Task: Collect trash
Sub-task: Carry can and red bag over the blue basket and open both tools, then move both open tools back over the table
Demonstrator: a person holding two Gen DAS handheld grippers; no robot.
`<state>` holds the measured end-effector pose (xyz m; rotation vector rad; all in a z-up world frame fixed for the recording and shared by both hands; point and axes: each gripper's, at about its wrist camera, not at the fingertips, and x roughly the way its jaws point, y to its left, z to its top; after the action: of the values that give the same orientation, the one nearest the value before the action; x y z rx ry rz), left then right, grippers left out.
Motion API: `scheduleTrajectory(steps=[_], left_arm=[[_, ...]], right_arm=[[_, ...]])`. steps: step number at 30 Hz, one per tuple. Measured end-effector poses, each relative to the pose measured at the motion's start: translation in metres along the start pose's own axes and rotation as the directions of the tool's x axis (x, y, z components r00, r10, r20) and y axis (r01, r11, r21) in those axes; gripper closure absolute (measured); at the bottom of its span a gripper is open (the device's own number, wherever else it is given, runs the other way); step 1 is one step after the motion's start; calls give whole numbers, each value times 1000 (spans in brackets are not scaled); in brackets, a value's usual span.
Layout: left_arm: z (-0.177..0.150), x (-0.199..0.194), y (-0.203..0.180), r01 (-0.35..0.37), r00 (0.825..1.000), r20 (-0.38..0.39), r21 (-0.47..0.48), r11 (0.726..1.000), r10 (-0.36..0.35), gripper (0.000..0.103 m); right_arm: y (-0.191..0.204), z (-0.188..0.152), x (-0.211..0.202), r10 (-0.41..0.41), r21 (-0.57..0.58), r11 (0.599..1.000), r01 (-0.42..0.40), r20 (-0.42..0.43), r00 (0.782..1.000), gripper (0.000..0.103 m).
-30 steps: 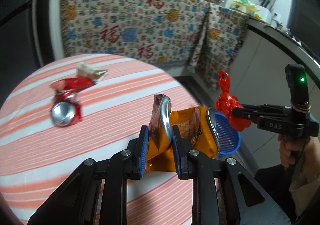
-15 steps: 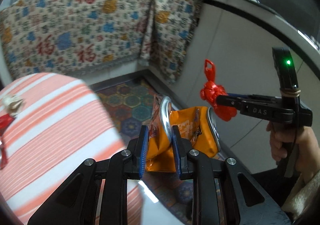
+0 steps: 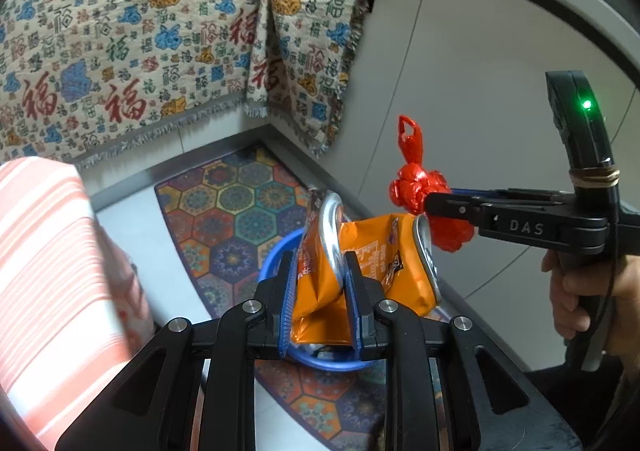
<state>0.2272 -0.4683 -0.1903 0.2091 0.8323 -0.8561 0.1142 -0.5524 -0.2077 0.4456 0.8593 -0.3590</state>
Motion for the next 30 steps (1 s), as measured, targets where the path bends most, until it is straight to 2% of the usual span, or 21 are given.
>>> scheduleTrajectory(steps=[13,16,18,19,20,21,25,30], left_arm=[[-5,57,-13,-23,999,-41,22,1000,24,81],[-6,70,-18,-23,999,-36,43,999,25,80],[-8,83,-19,-10,999,-50,43,999,12,78],[-9,90,-20,-3,998,-61,45,999,6,65],[-10,94,-21,1,998,-66,48,999,2,50],[-11,97,-22,-1,998,-68,51,999,4,44],[-8,87,-18,-15,998,-63,10,1000,15,36],[2,27,-7,-11,1000,12,-59,998,12,20]], right_arm=[[-32,5,38,28,40,999,-26,-60,998,70],[-36,6,43,35,51,998,-31,-61,998,67],[-38,7,48,48,74,996,-43,-66,997,58],[-39,7,49,53,85,995,-47,-67,996,50],[-40,8,51,57,93,994,-50,-66,996,48],[-41,9,51,55,92,995,-49,-65,996,48],[-41,11,44,38,82,996,-34,-42,998,48],[-30,18,15,-43,4,999,43,83,996,48]])
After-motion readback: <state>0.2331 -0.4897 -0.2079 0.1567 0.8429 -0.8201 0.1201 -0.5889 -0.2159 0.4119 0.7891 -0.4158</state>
